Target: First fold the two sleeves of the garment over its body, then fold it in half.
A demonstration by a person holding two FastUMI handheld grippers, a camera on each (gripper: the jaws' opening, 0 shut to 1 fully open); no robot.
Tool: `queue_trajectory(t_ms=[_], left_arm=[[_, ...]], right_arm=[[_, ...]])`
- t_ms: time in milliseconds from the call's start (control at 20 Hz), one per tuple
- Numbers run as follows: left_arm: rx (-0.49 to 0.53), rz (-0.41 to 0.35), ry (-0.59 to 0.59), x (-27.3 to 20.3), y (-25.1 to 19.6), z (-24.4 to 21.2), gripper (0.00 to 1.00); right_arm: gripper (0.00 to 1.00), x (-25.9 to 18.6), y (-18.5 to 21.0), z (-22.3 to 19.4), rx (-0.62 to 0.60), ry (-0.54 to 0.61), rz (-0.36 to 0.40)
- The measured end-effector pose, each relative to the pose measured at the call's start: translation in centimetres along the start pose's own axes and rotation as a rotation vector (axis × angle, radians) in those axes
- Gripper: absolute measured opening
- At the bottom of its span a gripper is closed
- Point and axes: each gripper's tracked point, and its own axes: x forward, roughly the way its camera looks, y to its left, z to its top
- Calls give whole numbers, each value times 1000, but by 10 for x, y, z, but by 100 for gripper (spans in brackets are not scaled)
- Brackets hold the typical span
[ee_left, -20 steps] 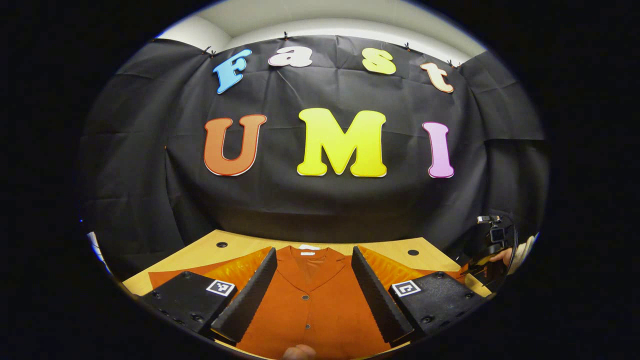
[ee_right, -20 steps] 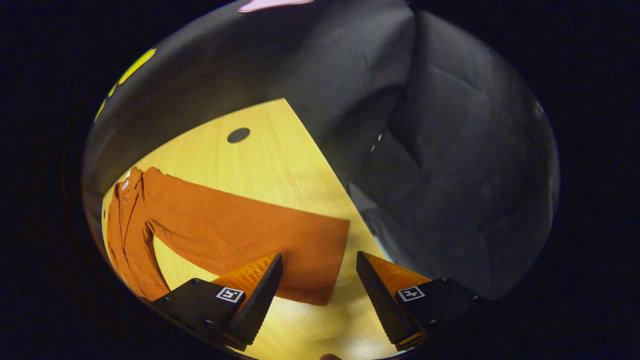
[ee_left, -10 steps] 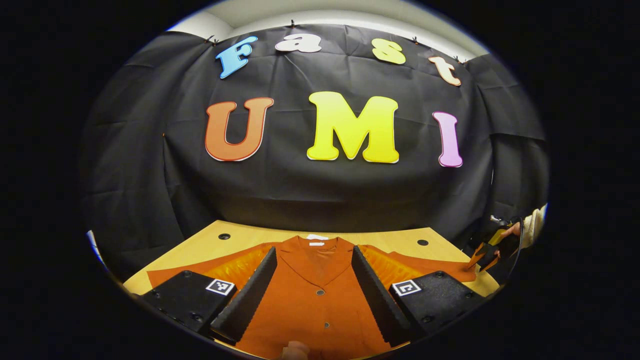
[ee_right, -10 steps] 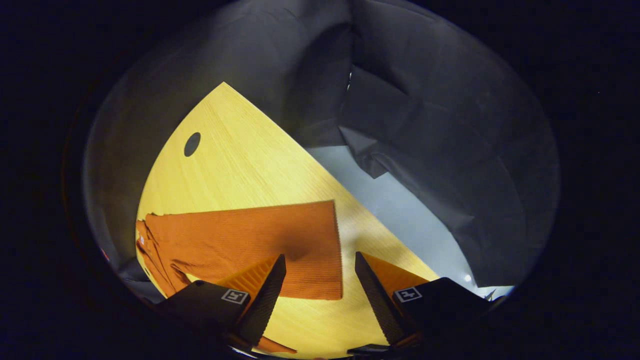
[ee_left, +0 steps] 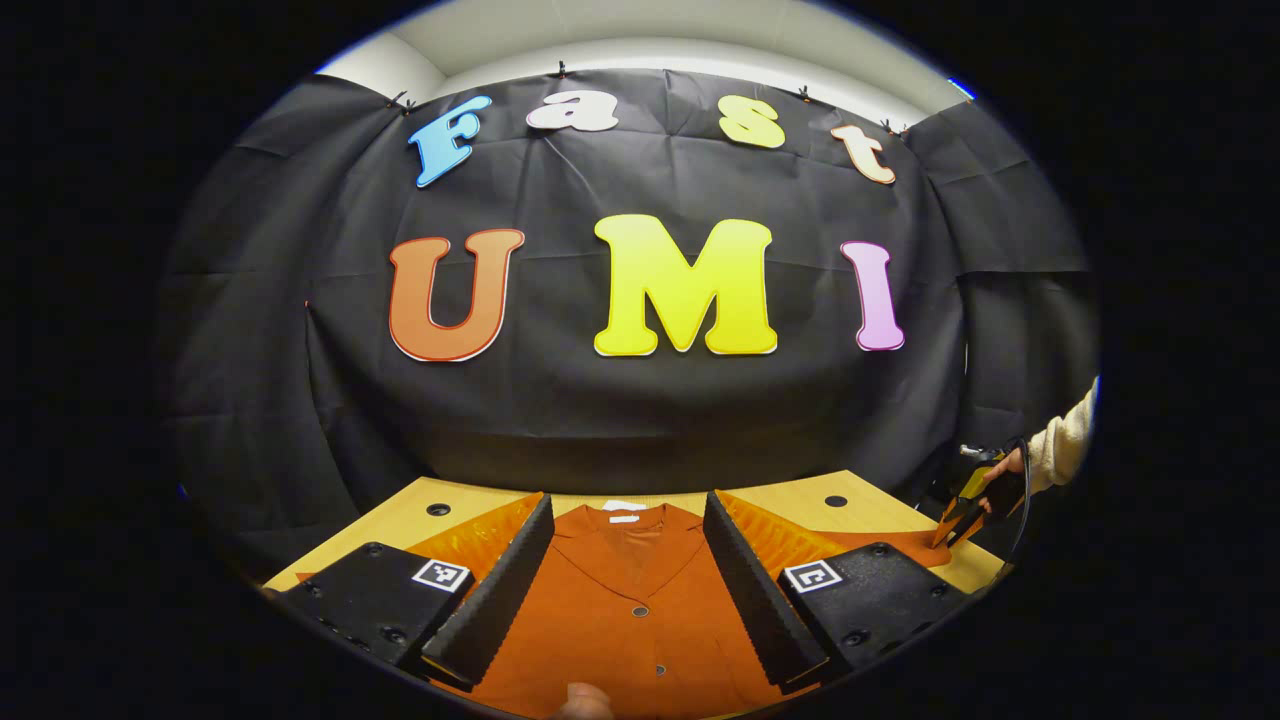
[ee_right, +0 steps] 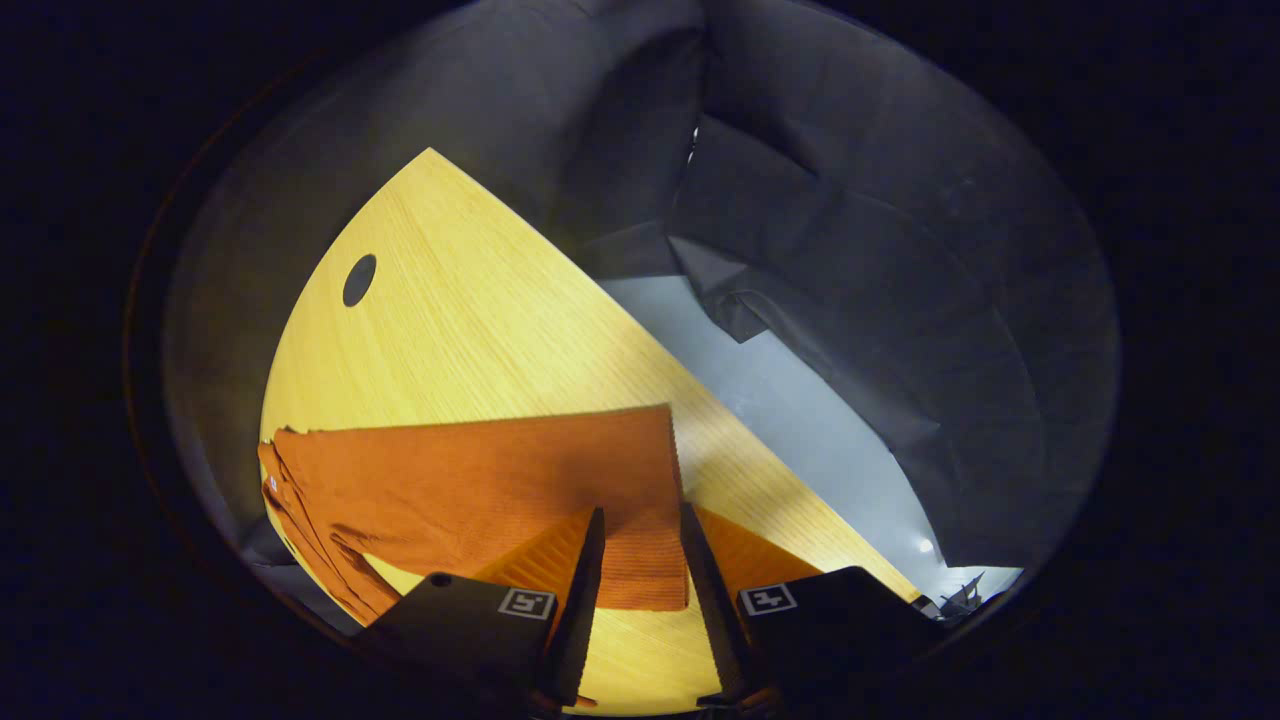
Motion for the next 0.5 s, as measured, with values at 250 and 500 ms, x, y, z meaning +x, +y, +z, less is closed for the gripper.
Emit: queue_trajectory(t_ms=[250, 500], left_arm=[[-17, 19, 26, 0, 9, -8, 98], [-19, 18, 29, -1, 9, -9, 98]], right_arm=[[47, -4, -12, 4, -34, 10, -84], [3, 0, -7, 7, -22, 11, -75]])
